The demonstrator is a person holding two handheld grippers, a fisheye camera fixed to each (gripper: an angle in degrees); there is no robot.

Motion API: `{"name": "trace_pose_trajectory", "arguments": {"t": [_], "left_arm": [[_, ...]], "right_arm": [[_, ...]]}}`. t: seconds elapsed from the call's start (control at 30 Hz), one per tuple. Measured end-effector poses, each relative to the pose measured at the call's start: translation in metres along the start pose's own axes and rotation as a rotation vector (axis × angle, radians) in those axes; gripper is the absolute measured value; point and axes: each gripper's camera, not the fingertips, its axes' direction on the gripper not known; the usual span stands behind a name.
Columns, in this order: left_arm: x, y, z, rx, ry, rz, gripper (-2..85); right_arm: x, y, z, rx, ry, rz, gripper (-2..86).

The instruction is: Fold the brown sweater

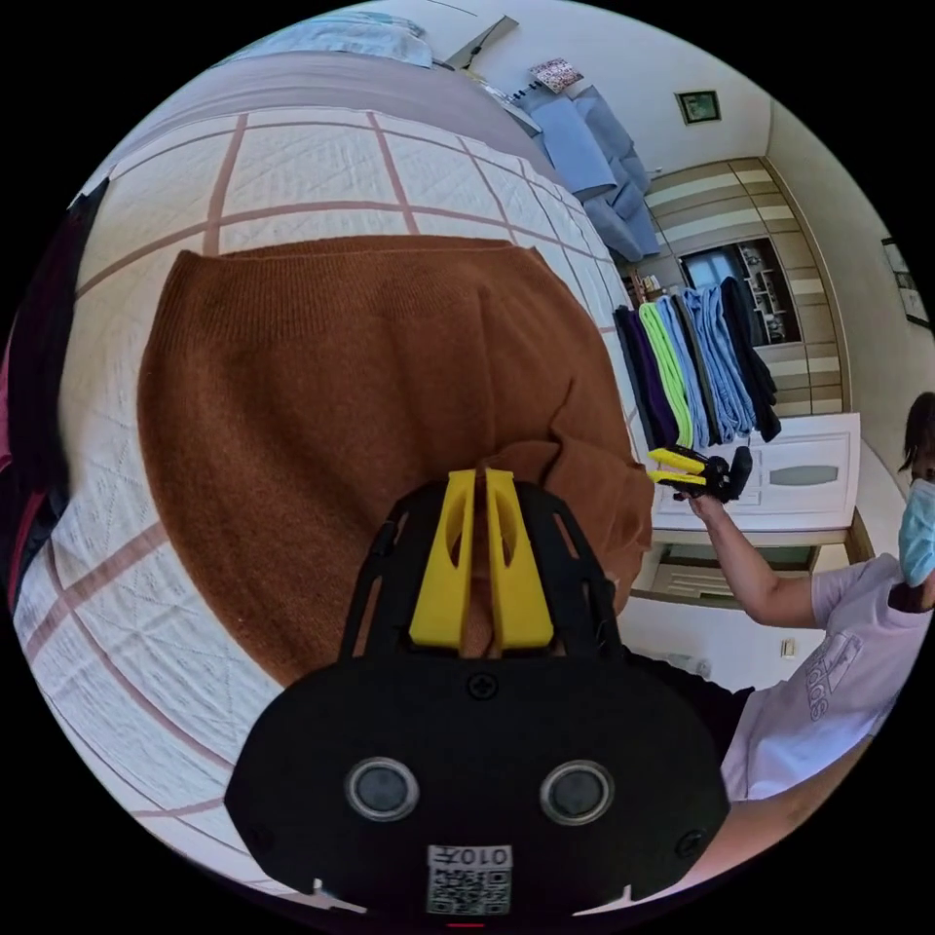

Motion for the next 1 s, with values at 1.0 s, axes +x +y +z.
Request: {"name": "trace_pose_trajectory", "arguments": {"t": [1.0], "left_arm": [[0.077,-0.021,-0.083,0.131,-0.284,0.020,5.0]], "right_arm": [[0.018,-0.040,-0.013,0.089,-0.139,0.088,4.9]]}}
